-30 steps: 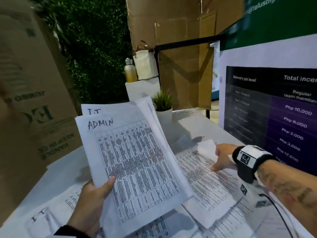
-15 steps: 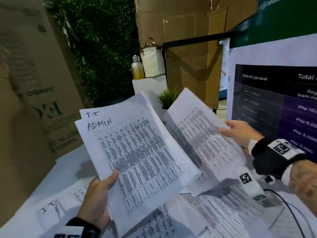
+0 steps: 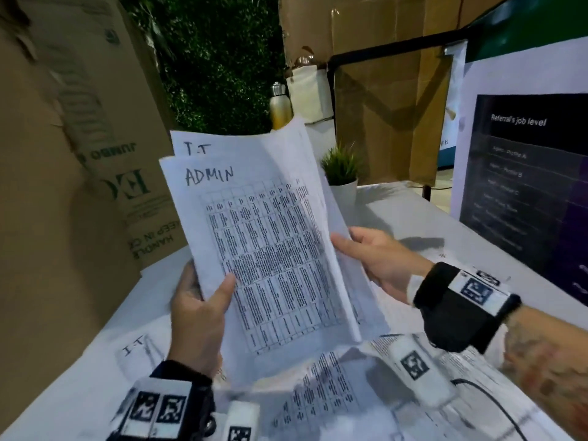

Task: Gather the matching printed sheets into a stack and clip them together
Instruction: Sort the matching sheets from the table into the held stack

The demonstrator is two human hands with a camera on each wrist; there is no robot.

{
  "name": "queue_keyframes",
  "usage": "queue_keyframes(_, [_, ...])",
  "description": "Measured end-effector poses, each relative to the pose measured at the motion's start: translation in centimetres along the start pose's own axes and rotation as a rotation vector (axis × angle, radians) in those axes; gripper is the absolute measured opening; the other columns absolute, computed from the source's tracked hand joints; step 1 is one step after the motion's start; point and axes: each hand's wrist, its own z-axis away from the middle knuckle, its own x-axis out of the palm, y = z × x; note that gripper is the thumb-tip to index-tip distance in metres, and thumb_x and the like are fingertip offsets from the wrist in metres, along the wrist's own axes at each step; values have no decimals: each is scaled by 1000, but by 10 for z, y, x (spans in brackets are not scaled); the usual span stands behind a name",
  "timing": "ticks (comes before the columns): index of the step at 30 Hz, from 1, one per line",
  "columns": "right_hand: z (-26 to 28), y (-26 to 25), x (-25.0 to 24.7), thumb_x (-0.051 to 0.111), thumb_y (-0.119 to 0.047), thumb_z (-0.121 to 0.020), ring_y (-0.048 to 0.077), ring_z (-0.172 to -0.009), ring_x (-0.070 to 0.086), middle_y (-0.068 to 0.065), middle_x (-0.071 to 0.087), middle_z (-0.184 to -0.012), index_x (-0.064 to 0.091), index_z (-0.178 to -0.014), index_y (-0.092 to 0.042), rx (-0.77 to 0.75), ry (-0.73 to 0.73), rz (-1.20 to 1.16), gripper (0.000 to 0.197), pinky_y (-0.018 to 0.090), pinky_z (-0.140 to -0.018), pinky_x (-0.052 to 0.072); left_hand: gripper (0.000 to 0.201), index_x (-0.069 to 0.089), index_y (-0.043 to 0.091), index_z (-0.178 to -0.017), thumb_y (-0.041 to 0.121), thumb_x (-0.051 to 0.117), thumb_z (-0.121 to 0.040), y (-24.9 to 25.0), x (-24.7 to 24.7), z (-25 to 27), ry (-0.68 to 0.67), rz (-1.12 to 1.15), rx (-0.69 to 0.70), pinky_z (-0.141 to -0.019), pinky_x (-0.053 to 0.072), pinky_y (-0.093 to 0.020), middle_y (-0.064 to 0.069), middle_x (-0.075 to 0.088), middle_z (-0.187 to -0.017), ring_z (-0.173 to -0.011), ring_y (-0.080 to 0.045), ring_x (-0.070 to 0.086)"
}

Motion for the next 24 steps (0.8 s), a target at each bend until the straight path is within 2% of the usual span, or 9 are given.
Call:
queue_keyframes(3, [-17,-3,18,56,-74,-70,37,-92,68,22,69,-114,66,-114,-6,88,-4,53,81,44,-94,54,55,51,21,-140,-6,61,-93,5,-35,-8,32,-79,124,-88,59,-33,-3,71,-125,-107,-16,70])
queue_keyframes(6, [-35,3,30,44,-69,-86,27,-80,63,10,70,-96,66,-100,-13,166,-25,321,61,34,-72,52,40,60,8,-131,-5,60,-94,6,-74,-13,64,-60,7,-77,63,-31,-15,71,-121,-92,-18,74])
queue_keyframes(8, [-48,17,35,55,-57,-88,24,-92,62,8,66,-110,62,-110,-13,208,-112,750,50,33,-77,52,24,68,5,-116,-1,62,-93,-1,-95,-11,99,-82,-88,-82,60,-38,-22,71,-119,-96,-31,71])
queue_keyframes(11, [-65,42,53,69,-49,-82,29,-116,57,9,59,-130,54,-128,-7,311,-223,1149,64,31,-94,48,17,71,13,-102,2,62,-93,-9,-114,-3,126,-95,-162,-74,61,-35,-9,79,-102,-91,-31,71])
queue_keyframes(13, [-71,57,66,73,-48,-77,29,-102,63,9,65,-115,58,-115,-11,318,-226,1266,55,33,-84,52,19,70,14,-106,3,63,-93,-10,-119,1,149,-97,-174,-66,61,-32,-5,80,-98,-84,-27,73])
queue_keyframes(16, [-73,70,75,73,-44,-69,25,-75,64,6,67,-86,63,-89,-15,298,-150,1305,36,27,-63,49,17,67,14,-103,1,59,-95,-10,-120,5,145,-50,-179,-49,58,-22,6,80,-75,-61,-9,75])
queue_keyframes(19, [-76,68,75,72,-27,-74,24,-70,61,5,64,-76,61,-72,-15,258,-185,1271,16,22,-54,45,23,65,10,-115,1,59,-95,-10,-121,9,138,-6,-178,-50,57,-18,0,78,-90,-64,-5,75])
queue_keyframes(22, [-76,58,64,65,-20,-85,31,-101,64,11,68,-104,69,-105,-11,94,-78,1158,23,33,-77,53,23,68,14,-112,1,57,-96,-13,-123,7,141,65,-203,-57,59,-21,-1,76,-103,-74,-8,76])
queue_keyframes(24, [-73,52,55,64,-20,-89,30,-97,62,13,64,-97,66,-101,-6,-18,6,955,18,34,-75,48,26,67,11,-120,4,56,-97,-13,-120,6,137,134,-237,-64,60,-30,-1,78,-98,-77,-16,76])
